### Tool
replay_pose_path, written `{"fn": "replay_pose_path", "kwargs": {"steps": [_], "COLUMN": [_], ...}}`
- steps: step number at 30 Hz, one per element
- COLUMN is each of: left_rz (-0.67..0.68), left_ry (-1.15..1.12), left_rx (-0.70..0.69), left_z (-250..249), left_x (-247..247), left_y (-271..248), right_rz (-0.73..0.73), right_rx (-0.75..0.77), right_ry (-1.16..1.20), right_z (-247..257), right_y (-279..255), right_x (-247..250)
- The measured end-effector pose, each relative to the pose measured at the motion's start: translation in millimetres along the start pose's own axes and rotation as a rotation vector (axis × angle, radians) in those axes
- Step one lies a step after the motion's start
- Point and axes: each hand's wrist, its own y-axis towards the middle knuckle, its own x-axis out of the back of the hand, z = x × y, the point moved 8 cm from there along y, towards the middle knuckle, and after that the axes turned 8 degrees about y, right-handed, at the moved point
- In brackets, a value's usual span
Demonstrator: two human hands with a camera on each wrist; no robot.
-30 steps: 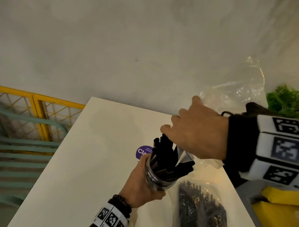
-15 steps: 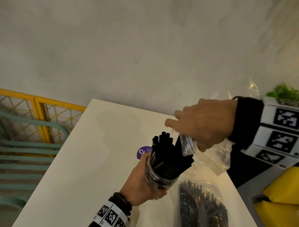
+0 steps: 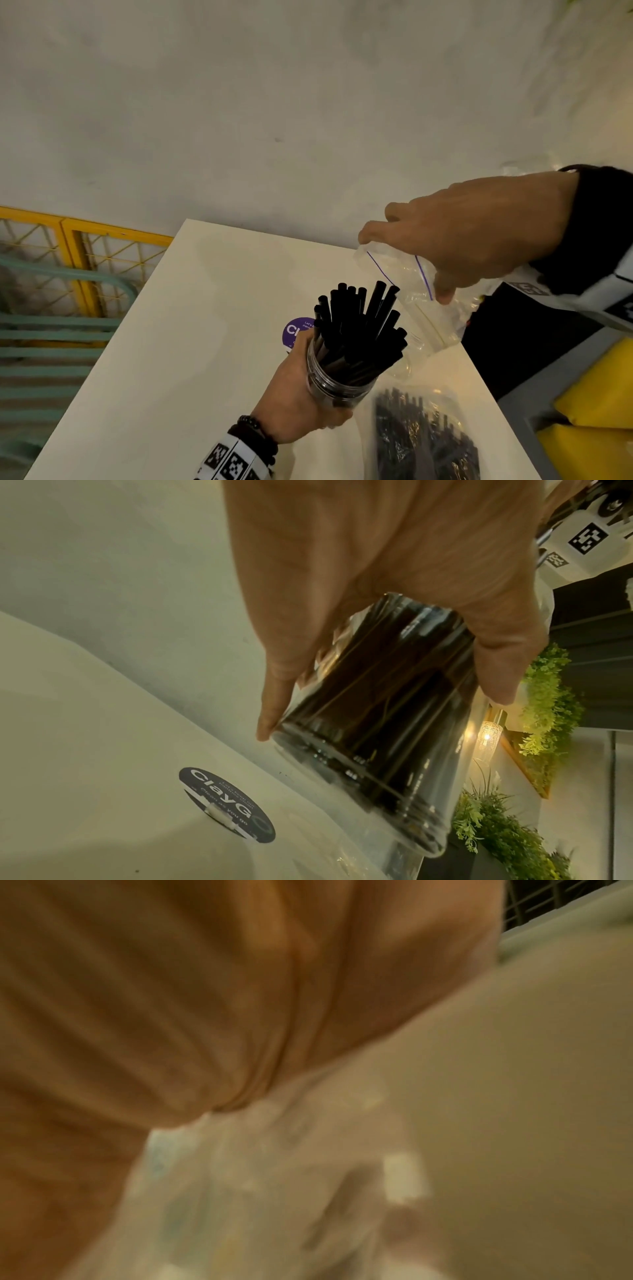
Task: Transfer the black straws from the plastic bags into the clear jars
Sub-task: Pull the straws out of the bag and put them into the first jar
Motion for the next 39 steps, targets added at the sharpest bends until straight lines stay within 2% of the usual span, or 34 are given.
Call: {"fn": "replay_pose_path", "kwargs": {"steps": [4, 8, 10, 12, 13, 17, 19, 21, 23, 24, 25, 27, 28, 29, 30, 31, 34, 35, 36, 39], "left_rz": [0.004, -0.023, -0.033, -0.048, -0.068, -0.143, -0.156, -0.153, -0.141, -0.135, -0.126, -0.11, -0.1, -0.088, -0.073, -0.061, -0.045, -0.043, -0.042, -0.066], "left_ry": [-0.064, -0.108, -0.1, -0.08, -0.058, -0.019, 0.015, 0.08, 0.123, 0.14, 0.149, 0.145, 0.146, 0.153, 0.159, 0.165, 0.177, 0.182, 0.177, 0.13], "left_rx": [0.032, 0.057, 0.072, 0.078, 0.081, 0.075, 0.066, 0.05, 0.036, 0.032, 0.027, 0.016, 0.013, 0.011, 0.008, 0.004, 0.008, 0.015, 0.024, 0.08], "left_z": [0.1, 9.2, 15.0, 17.1, 16.4, 13.0, 13.5, 14.2, 15.9, 15.9, 16.2, 18.0, 18.6, 19.1, 17.7, 14.9, 11.4, 12.6, 15.6, 37.5], "left_x": [8.4, 27.1, 38.8, 55.5, 65.8, 97.5, 102.8, 102.3, 96.6, 92.4, 87.1, 77.0, 71.6, 66.1, 60.4, 55.3, 47.3, 47.2, 47.8, 53.1], "left_y": [-4.5, -10.8, -11.3, -9.8, -8.4, 2.5, 8.1, 11.0, 10.6, 9.9, 9.3, 9.4, 10.5, 11.5, 12.8, 13.8, 17.8, 19.1, 20.8, 28.5], "right_rz": [-0.125, -0.243, -0.213, -0.114, -0.071, 0.024, 0.055, 0.069, -0.06, -0.193, -0.409, -0.924, -1.083, -1.138, -1.104, -1.01, -0.574, -0.477, -0.45, -0.56], "right_rx": [-0.069, -0.187, -0.224, -0.241, -0.244, -0.3, -0.303, -0.268, -0.246, -0.233, -0.227, -0.179, -0.114, -0.038, 0.026, 0.055, 0.059, 0.048, 0.046, 0.001], "right_ry": [0.22, 0.647, 1.058, 1.559, 1.728, 2.028, 1.933, 1.583, 1.447, 1.459, 1.492, 1.529, 1.484, 1.411, 1.335, 1.259, 1.064, 1.058, 1.089, 1.298], "right_z": [-42.6, -69.5, -55.7, -20.7, -2.6, 65.2, 90.5, 95.4, 75.4, 59.1, 39.8, 5.5, -0.7, 0.9, 7.4, 17.4, 51.7, 57.2, 56.9, 33.9], "right_y": [-1.8, 17.8, 35.9, 51.6, 58.7, 75.3, 81.4, 79.2, 69.5, 60.7, 49.4, 18.9, 8.5, 6.0, 11.8, 21.9, 62.0, 69.0, 70.0, 67.9], "right_x": [-8.8, -90.4, -144.9, -192.0, -209.3, -250.9, -258.0, -252.5, -229.2, -209.8, -187.6, -139.9, -117.0, -97.0, -82.4, -73.5, -92.7, -104.4, -110.2, -125.6]}}
